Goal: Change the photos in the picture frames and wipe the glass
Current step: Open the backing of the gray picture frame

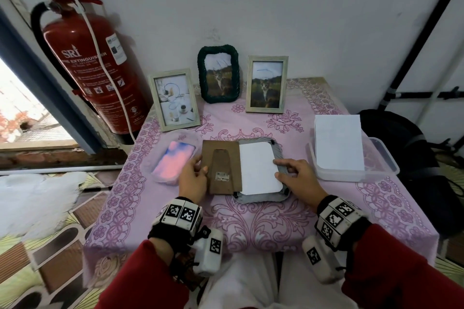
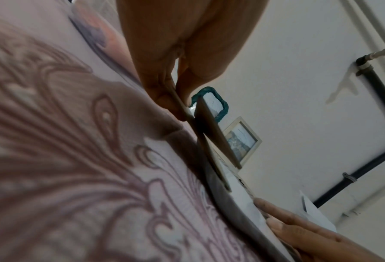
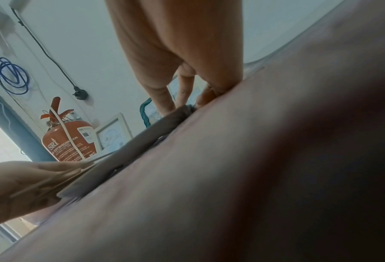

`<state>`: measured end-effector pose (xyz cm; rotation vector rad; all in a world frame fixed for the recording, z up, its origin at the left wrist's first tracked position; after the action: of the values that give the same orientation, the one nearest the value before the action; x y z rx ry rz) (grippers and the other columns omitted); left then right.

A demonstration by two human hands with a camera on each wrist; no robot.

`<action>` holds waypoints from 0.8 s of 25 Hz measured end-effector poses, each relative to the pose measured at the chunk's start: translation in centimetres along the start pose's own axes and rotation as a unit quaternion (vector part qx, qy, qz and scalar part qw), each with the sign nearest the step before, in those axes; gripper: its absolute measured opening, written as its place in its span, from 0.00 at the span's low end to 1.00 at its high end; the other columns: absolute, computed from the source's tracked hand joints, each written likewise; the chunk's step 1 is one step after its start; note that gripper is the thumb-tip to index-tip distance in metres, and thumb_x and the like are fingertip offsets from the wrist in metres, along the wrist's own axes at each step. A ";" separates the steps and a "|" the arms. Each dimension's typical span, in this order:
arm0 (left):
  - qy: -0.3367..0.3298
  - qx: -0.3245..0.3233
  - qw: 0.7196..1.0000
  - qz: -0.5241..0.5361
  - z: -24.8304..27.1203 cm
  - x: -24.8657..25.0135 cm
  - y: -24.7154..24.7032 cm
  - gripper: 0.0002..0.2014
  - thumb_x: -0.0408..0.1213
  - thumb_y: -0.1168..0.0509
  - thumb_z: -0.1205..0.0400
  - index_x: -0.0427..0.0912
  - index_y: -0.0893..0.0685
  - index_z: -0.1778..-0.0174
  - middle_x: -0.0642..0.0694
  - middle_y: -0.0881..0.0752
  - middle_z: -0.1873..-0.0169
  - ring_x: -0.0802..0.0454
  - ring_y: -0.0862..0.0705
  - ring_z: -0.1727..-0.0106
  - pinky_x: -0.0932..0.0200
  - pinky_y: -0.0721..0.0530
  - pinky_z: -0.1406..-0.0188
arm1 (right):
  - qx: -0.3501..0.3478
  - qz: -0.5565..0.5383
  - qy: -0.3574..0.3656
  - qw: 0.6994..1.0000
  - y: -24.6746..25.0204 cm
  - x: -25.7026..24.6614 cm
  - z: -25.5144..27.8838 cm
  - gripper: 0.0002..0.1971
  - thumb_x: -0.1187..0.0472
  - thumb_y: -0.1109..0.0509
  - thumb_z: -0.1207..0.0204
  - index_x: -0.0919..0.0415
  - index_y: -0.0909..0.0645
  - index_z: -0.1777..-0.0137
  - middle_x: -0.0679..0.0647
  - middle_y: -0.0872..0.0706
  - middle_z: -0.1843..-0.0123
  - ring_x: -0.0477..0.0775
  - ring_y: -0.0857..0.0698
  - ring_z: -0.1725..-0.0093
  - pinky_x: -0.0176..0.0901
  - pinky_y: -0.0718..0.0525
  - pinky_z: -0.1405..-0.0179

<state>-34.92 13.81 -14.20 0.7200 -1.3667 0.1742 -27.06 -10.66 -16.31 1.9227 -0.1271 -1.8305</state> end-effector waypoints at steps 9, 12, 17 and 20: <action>0.009 0.047 0.998 -0.035 -0.1 -1.8 1.5 0.22 0.18 0.47 0.20 0.31 0.27 0.29 0.33 0.20 0.35 0.39 0.22 0.33 0.44 0.28 0.28 | 0.001 0.018 0.024 1.000 0.1 -0.3 0.1 0.17 0.71 0.29 0.27 0.65 0.17 0.37 0.58 0.26 0.51 0.53 0.26 0.52 0.40 0.25 0.45; 0.009 0.060 0.998 -0.025 -0.1 -2.2 1.9 0.22 0.17 0.47 0.20 0.31 0.27 0.29 0.33 0.20 0.35 0.39 0.22 0.33 0.44 0.28 0.28 | 0.001 0.019 0.027 0.999 0.0 -0.2 -0.1 0.17 0.71 0.29 0.27 0.65 0.17 0.37 0.58 0.26 0.51 0.53 0.26 0.52 0.41 0.25 0.45; 0.026 0.057 0.997 -0.043 -0.1 -2.5 2.3 0.21 0.20 0.44 0.19 0.32 0.27 0.29 0.33 0.20 0.35 0.39 0.21 0.33 0.45 0.26 0.29 | 0.001 0.017 0.028 0.999 0.0 0.1 -0.1 0.17 0.70 0.28 0.27 0.64 0.17 0.38 0.63 0.21 0.46 0.58 0.23 0.48 0.50 0.22 0.38; 0.021 0.046 0.994 -0.093 0.0 -2.3 2.1 0.24 0.20 0.42 0.21 0.34 0.27 0.28 0.31 0.24 0.32 0.37 0.24 0.31 0.47 0.29 0.26 | -0.002 0.016 0.030 0.999 0.0 0.2 -0.2 0.17 0.70 0.28 0.27 0.64 0.17 0.38 0.63 0.20 0.46 0.58 0.23 0.48 0.53 0.21 0.37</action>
<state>-36.51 16.10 -15.53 0.9107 -1.2502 0.1040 -26.85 -10.67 -16.50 1.9599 -0.1326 -1.7488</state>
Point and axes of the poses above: each hand's wrist, its own z-axis away from the middle knuckle, its own y-axis out of the back of the hand, x = y × z, the point moved 3 cm from there along -z, towards the middle knuckle
